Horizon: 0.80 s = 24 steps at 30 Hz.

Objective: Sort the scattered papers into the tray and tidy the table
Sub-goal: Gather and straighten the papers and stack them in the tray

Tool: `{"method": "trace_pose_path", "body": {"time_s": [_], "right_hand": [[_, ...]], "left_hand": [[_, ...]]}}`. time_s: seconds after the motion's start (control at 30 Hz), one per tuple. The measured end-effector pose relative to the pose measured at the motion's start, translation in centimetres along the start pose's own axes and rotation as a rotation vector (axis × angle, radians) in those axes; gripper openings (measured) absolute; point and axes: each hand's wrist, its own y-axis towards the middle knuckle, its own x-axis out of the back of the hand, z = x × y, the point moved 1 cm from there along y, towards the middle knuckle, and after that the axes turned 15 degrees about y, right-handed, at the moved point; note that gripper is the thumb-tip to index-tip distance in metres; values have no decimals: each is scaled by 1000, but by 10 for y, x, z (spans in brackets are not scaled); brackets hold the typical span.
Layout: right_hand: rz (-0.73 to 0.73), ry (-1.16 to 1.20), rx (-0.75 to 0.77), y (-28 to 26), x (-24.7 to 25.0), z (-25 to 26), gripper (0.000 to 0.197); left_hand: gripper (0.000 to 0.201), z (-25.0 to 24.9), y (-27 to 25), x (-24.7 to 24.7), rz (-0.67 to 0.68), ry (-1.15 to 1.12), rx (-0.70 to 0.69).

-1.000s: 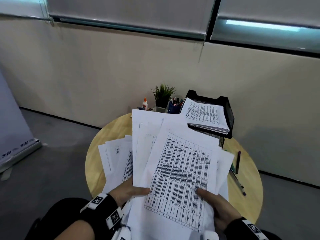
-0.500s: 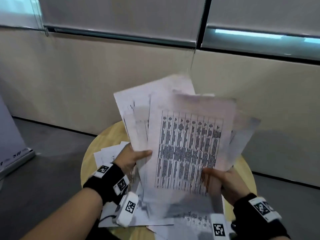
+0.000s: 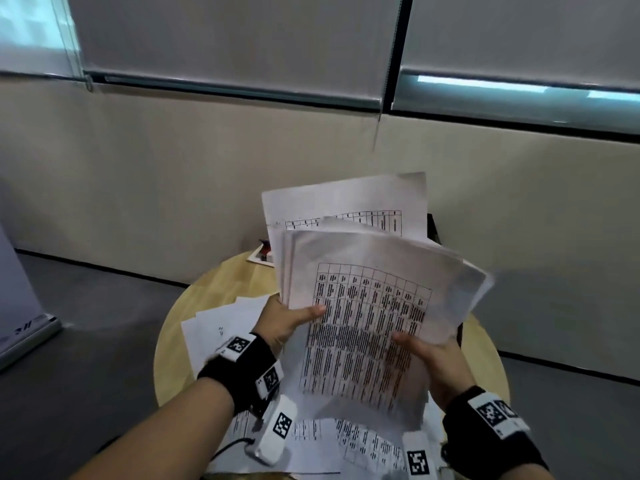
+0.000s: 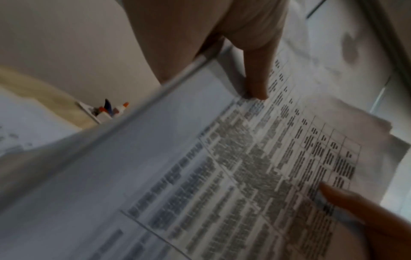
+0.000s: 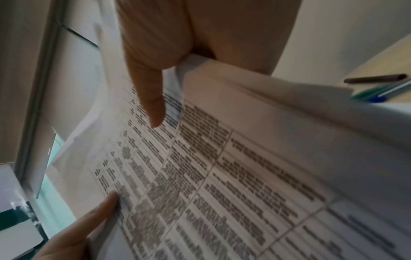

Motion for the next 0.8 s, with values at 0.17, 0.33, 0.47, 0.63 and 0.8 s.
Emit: {"method": "trace_pose_path", "body": {"time_s": [0.17,0.33,0.47,0.63,0.8], "right_hand": [[-39,-58,120,7,-6,16,63],[-13,-51,177,5,-12,36,16],[0,-59,140,3,-11,28,47],[-34,-60,147,8,-21,32,33],[-21,-78,137,10,-16,35,39]], "left_hand": [[49,-24,5,-3,-12,-63,-89],[41,-35,14,5,2,-98,-184],[27,-24,17,2,25,-5,-159],[28,-35,15,-7,-13,-3,-219],[57,-34,19,-2,-37,-114,-184]]}}
